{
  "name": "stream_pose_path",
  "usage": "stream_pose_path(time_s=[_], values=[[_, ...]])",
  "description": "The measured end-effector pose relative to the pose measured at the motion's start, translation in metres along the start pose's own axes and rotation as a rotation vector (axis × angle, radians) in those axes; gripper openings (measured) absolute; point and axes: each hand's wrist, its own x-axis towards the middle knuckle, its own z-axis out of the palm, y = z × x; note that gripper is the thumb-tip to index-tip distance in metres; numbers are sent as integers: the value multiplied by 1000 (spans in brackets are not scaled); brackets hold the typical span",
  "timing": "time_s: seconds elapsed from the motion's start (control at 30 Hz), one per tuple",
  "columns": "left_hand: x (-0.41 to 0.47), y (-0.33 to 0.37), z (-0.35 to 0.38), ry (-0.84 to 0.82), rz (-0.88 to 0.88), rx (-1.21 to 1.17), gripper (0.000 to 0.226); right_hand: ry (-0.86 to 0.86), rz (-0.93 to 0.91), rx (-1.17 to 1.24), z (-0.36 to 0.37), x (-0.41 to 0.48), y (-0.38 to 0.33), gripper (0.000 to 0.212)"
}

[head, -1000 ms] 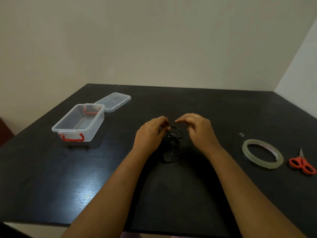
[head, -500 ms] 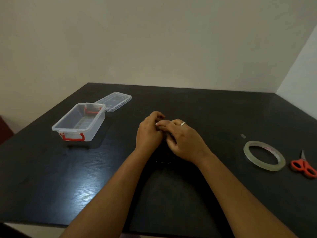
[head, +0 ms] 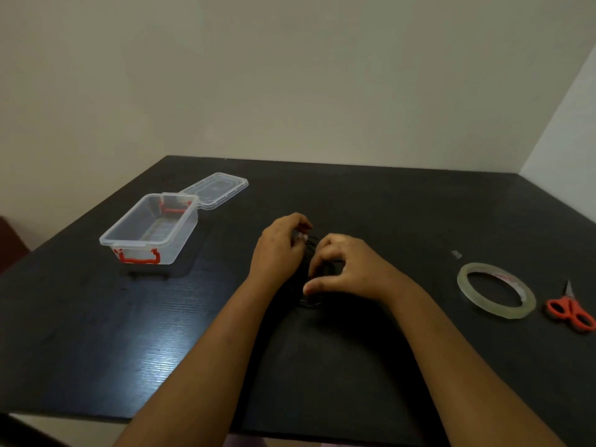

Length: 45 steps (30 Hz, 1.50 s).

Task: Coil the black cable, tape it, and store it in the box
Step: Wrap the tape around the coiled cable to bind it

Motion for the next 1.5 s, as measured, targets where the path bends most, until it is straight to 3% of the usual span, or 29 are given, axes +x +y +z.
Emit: stream_pose_path(time_s=[0.17,0.3,0.4,0.53,0.7,1.17,1.33,1.5], values=[[2,-1,-3,-67,-4,21,13,-124,89,-126,-1,2,6,25],[4,-5,1,-151,34,51,15,-39,63,-104,-3,3,12,21],[7,-13,5,-215,46,112,34,37,85,-152,-1,4,17,19],[7,-16,7,-277,53,149,33,136,160,-208,4,5,21,30],[3,-7,2,-321,70,173,29,110,228,-242,7,6,22,50],[5,-12,-9,-448,61,89,42,186,245,-253,7,11,31,27],[4,-10,-9,-373,61,-24,47,321,196,-74,6,14,32,14],[0,2,-11,-313,-54,-278,53,438,299,250,2,14,31,11]])
